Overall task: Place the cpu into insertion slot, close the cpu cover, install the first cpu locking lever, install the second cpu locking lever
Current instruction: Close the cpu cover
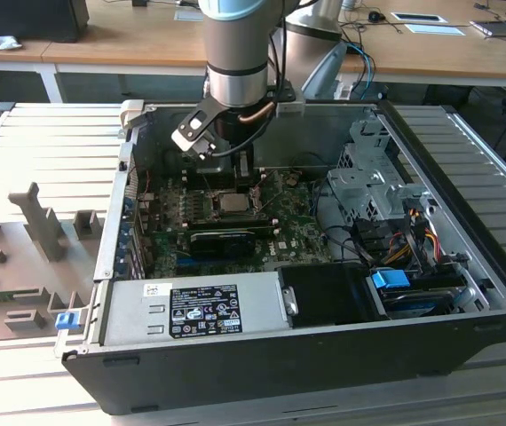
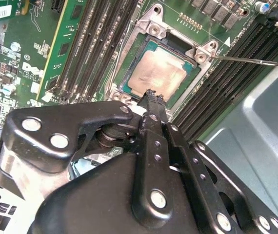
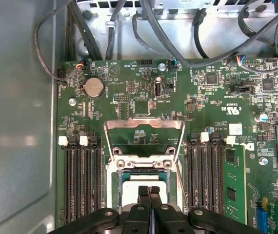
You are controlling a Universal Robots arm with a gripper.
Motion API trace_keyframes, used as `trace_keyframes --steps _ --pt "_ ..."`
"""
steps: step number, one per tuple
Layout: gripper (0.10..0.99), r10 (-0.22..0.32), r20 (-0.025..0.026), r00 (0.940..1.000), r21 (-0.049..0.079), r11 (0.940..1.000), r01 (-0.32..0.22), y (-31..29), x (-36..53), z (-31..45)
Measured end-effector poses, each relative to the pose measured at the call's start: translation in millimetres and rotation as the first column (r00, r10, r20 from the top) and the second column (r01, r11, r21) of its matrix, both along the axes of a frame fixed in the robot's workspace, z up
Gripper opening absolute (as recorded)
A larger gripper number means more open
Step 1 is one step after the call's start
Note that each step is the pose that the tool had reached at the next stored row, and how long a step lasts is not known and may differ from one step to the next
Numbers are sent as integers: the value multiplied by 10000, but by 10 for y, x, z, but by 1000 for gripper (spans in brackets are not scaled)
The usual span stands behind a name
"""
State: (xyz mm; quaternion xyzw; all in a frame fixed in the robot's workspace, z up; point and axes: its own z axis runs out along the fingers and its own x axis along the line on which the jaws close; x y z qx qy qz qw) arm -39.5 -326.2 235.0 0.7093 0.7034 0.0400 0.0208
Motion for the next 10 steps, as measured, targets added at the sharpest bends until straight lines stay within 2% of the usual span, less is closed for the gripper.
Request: trace_keyframes --steps 3,10 --pt "106 0 0 10000 0 10000 0 0 0 47" --pt "106 0 0 10000 0 10000 0 0 47 50"
